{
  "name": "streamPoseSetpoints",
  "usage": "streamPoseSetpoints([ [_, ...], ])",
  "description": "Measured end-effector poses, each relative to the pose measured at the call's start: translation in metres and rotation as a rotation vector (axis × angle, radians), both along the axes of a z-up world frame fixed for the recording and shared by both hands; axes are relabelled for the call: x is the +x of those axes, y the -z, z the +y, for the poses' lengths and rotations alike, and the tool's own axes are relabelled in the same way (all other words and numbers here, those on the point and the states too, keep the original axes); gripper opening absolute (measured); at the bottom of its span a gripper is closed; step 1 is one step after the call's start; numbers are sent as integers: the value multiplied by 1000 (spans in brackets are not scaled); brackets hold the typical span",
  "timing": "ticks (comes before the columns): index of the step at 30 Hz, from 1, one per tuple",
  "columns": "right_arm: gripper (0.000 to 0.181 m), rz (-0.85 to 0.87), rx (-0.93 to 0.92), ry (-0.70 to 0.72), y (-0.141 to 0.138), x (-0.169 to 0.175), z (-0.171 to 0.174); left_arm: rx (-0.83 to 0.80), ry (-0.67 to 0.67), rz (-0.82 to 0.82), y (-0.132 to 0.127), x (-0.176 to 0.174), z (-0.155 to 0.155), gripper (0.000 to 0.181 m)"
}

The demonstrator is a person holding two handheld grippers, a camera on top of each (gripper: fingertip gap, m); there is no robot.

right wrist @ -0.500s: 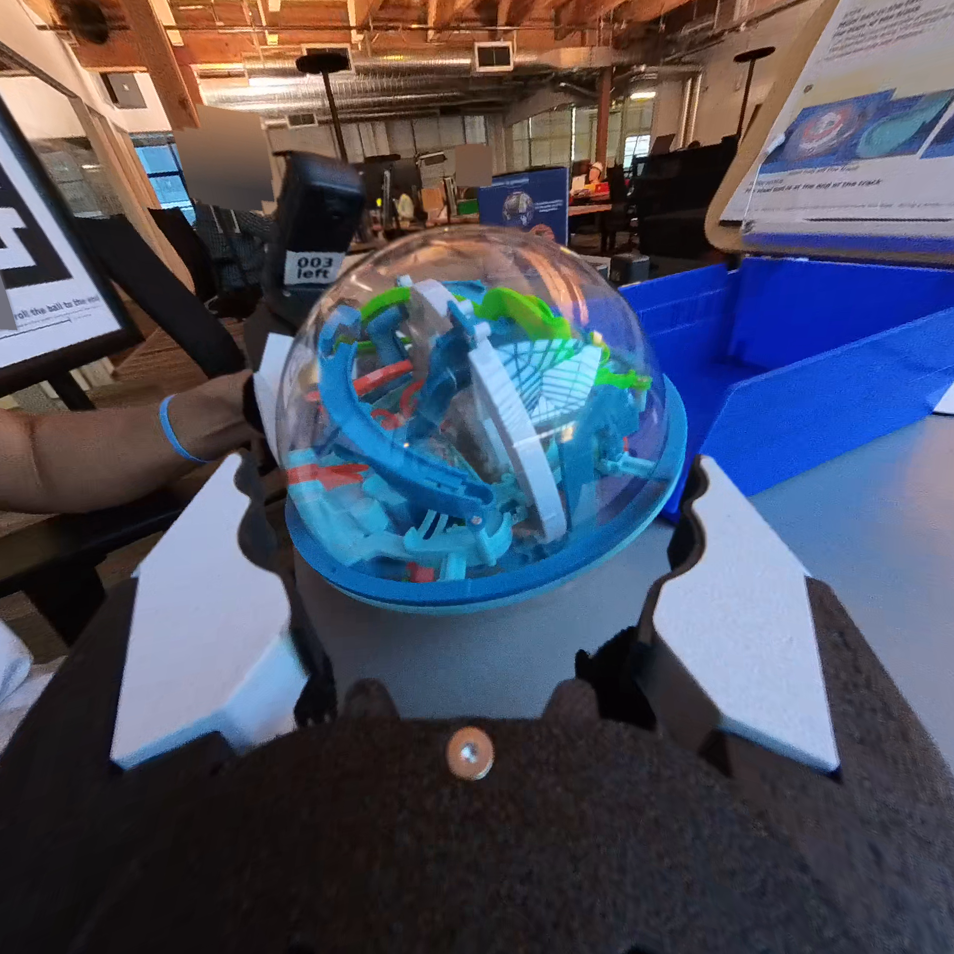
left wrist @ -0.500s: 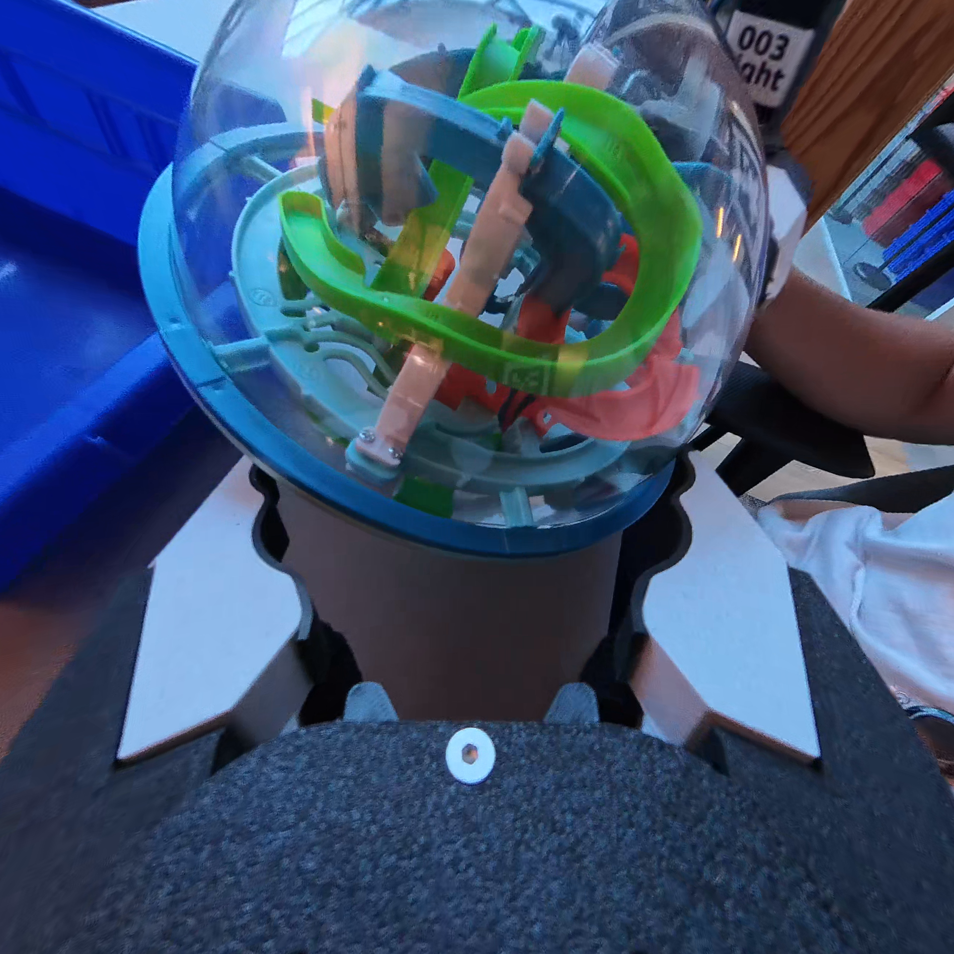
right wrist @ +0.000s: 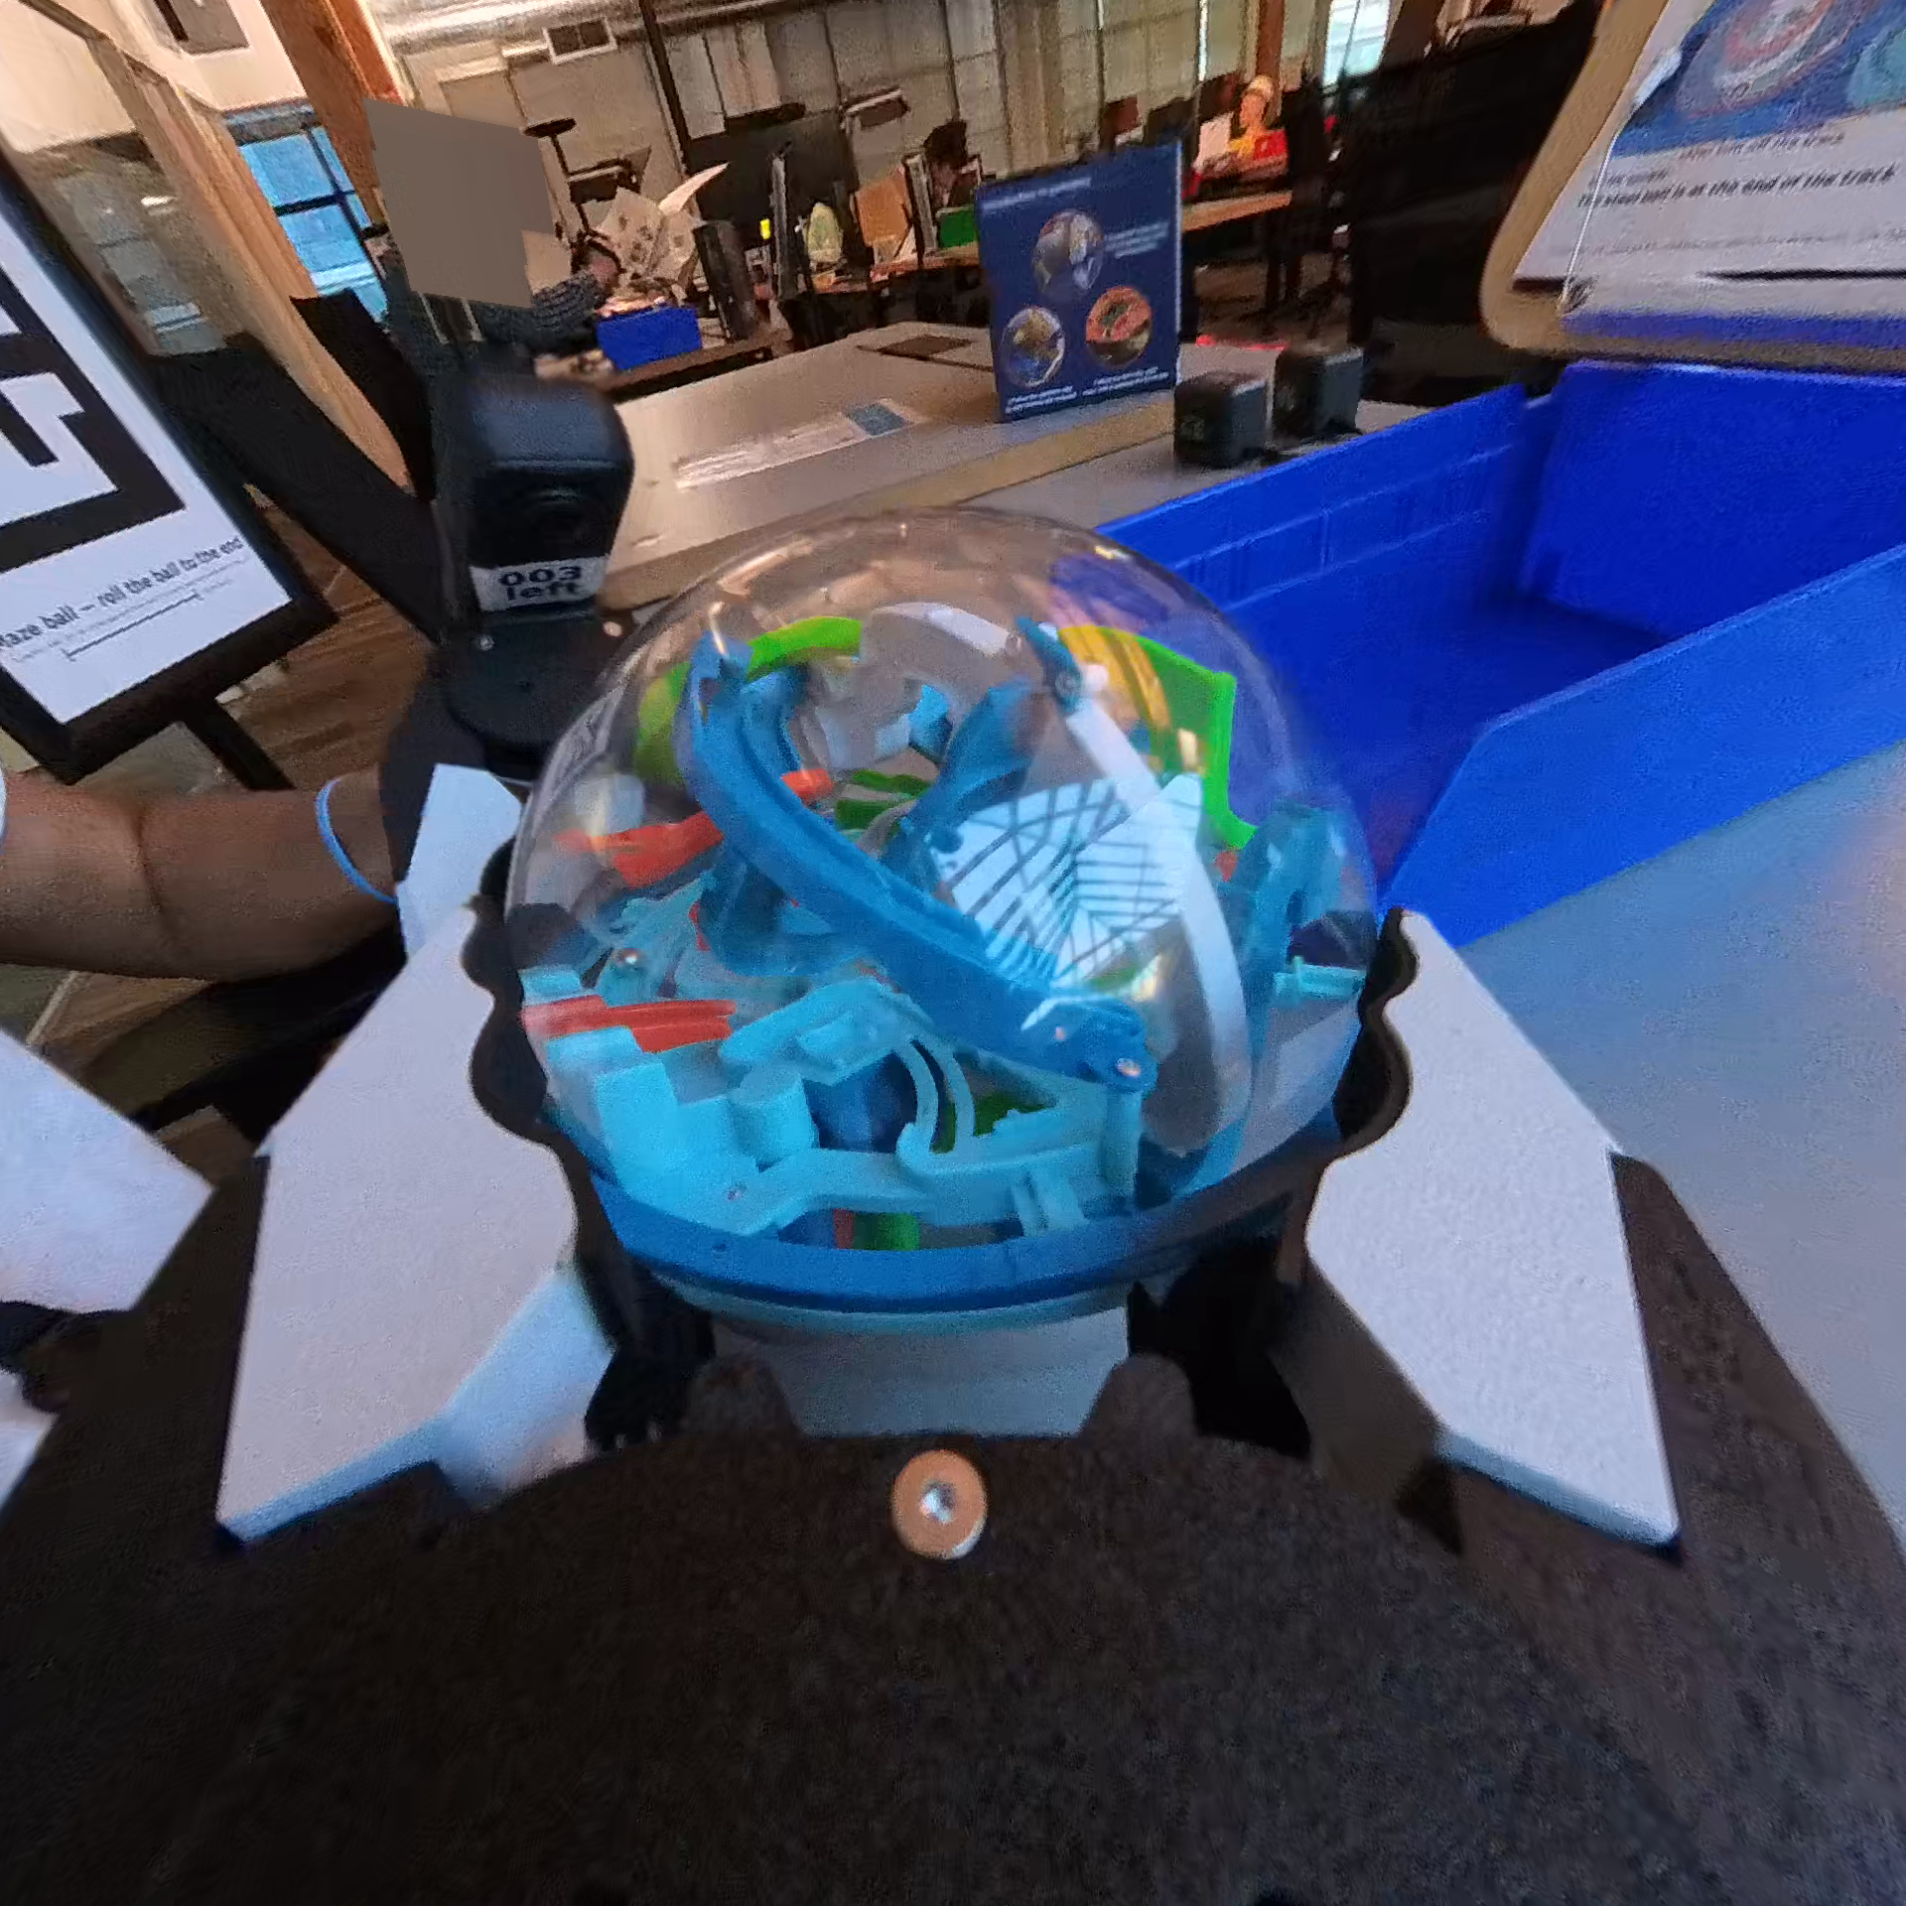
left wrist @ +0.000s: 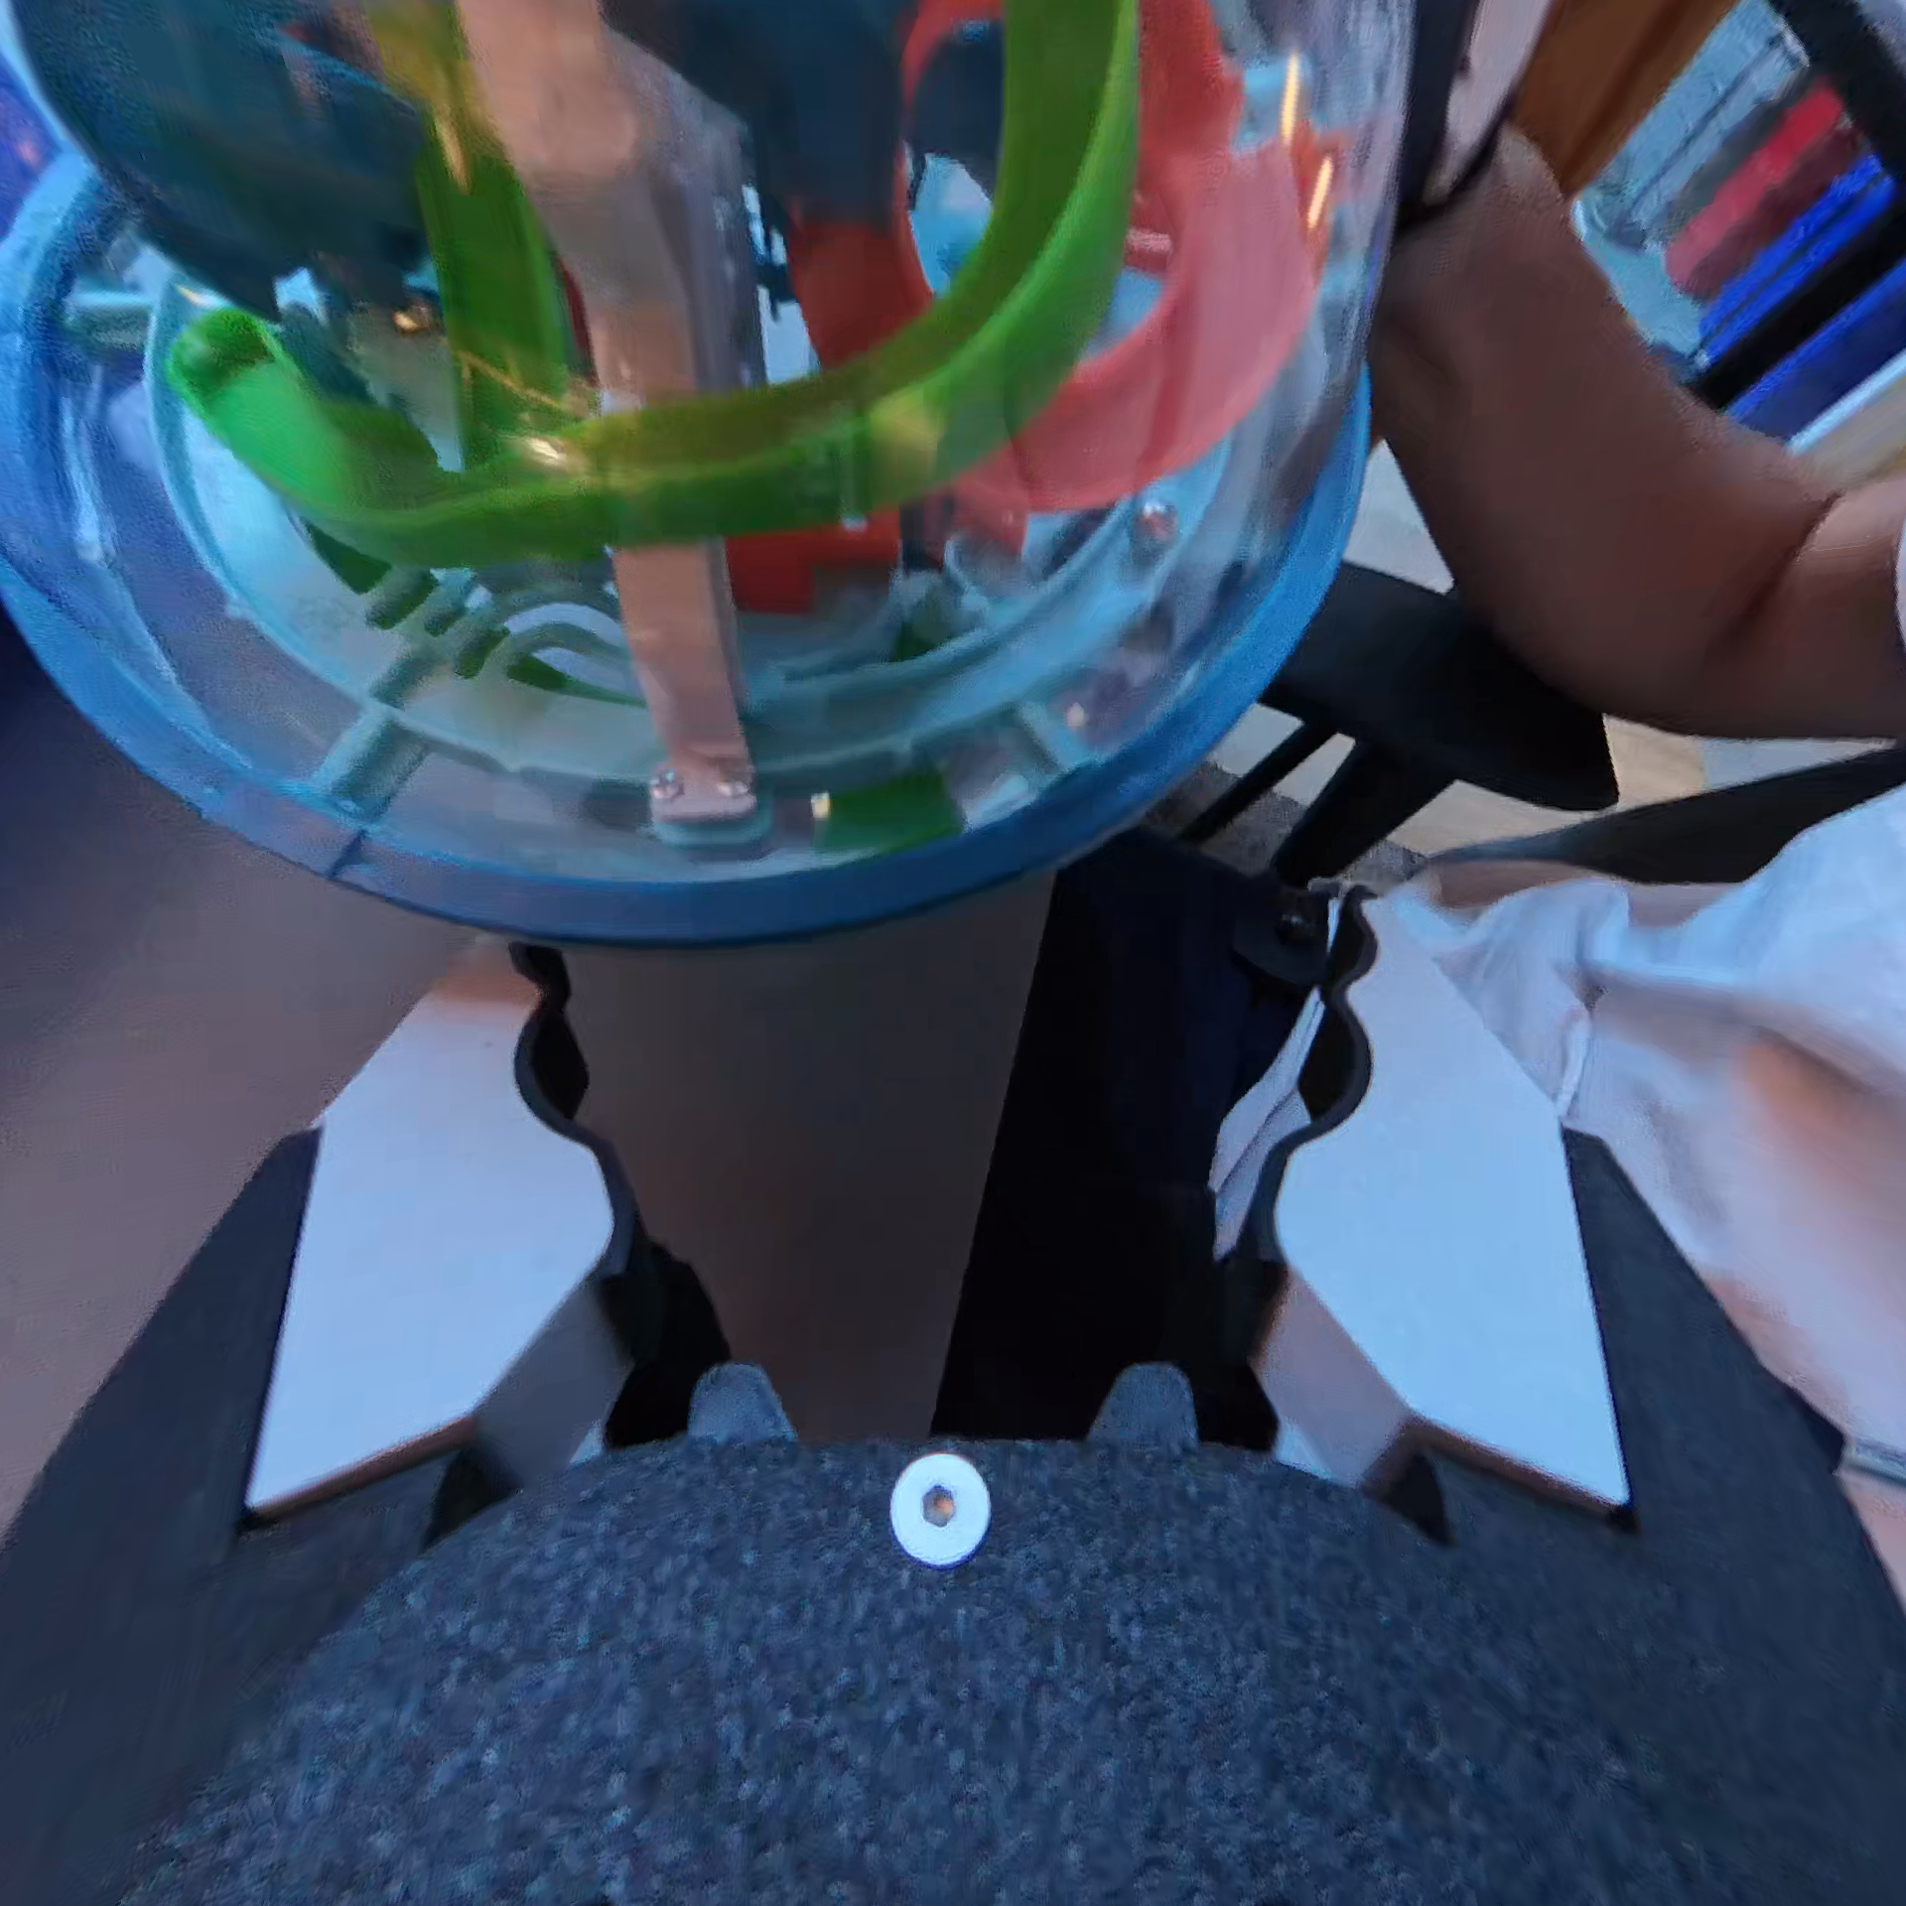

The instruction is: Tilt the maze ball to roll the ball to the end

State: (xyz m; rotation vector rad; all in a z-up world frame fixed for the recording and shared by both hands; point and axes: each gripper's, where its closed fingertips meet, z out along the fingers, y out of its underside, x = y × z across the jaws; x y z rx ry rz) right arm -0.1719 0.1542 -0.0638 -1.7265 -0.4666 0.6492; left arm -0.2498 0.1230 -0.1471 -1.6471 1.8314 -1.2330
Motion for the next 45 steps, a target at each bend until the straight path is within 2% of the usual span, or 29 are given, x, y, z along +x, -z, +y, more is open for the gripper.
streamPoseSetpoints([
  [2, 154, -24, -32, -37, 2, 2, -1, 39, 2, 5, -4, -4, 12, 138],
  [3, 154, -33, -40, -54, 2, 2, -1, 56, -5, 1, -9, -7, 21, 147],
  [6, 154, -53, -60, -97, 2, 0, 1, 104, -1, -68, -37, -8, 47, 155],
  [9, 150, -62, -78, -146, 0, -3, 7, 143, 86, -129, -63, 4, 54, 158],
  [10, 154, -62, -84, -162, 0, -4, 9, 146, 132, -141, -71, 10, 52, 159],
  [13, 154, -52, -99, -204, -2, -7, 15, 115, 255, -124, -86, 31, 46, 159],
  [17, 150, 30, -10, -204, -18, -2, 19, 174, 310, -23, -73, 54, 56, 156],
  [20, 151, 92, 103, -78, -34, 30, 10, 138, 292, -11, -71, 55, 61, 156],
  [23, 155, 43, 69, 31, -7, 52, -5, 53, 216, -19, -70, 52, 70, 155],
  [24, 156, 27, 53, 40, 6, 48, -10, 21, 194, -34, -69, 51, 73, 156],
  [25, 148, -1, 40, 34, 18, 39, -15, -13, 176, -47, -69, 49, 75, 156],
  [26, 156, -42, 35, 36, 29, 30, -17, -50, 159, -56, -68, 48, 76, 156],
  [27, 149, -81, 37, 48, 37, 21, -17, -92, 141, -64, -66, 47, 77, 156],
  [29, 150, -123, 58, 82, 42, 7, -13, -180, 117, -80, -63, 44, 77, 156],
  [34, 153, -193, 119, 185, 39, -4, 3, -359, 91, -128, -55, 42, 65, 155],
  [38, 154, -201, 89, 132, 32, -9, -3, -406, 78, -125, -57, 34, 57, 155],
  [40, 150, -200, 65, 98, 19, -12, -8, -469, 75, -137, -62, 30, 50, 155],
  [41, 153, -191, 53, 82, 13, -14, -11, -502, 81, -133, -64, 27, 46, 154],
  [42, 157, -177, 29, 67, 8, -15, -14, -530, 91, -122, -64, 24, 41, 155],
  [44, 151, -148, -38, 37, 2, -18, -21, -554, 111, -94, -62, 17, 30, 153],
  [45, 156, -132, -72, 25, 3, -19, -24, -549, 118, -78, -58, 15, 26, 153],
])
